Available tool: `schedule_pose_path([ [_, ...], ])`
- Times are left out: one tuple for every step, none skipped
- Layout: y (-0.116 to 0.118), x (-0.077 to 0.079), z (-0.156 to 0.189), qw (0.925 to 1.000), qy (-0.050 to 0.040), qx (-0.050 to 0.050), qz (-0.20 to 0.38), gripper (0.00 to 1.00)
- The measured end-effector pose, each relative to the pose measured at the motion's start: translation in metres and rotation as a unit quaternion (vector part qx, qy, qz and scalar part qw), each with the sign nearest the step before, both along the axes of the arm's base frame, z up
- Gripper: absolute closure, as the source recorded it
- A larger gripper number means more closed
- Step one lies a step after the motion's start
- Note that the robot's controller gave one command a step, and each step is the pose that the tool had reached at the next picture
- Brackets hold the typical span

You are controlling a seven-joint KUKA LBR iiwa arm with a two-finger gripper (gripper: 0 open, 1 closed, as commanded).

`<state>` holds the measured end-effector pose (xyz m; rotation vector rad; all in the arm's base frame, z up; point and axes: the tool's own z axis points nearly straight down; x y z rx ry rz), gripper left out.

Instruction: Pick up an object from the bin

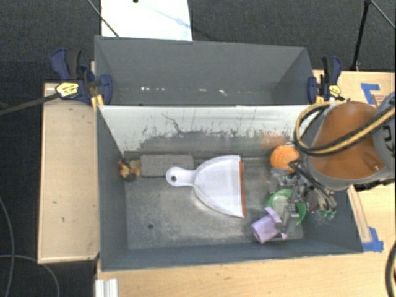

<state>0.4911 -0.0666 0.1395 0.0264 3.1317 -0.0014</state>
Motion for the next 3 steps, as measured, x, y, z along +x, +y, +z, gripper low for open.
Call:
schedule_pose_path([
  [0.0104,-0.0113,-0.0472,0.9982,0.0044,0.001,-0.059,1.00],
  [0.0103,-0.0113,-0.0472,0.9984,0.0045,0.001,-0.057,1.00],
  [0.0103,-0.0113,-0.0472,0.9985,0.0045,0.001,-0.055,1.00],
])
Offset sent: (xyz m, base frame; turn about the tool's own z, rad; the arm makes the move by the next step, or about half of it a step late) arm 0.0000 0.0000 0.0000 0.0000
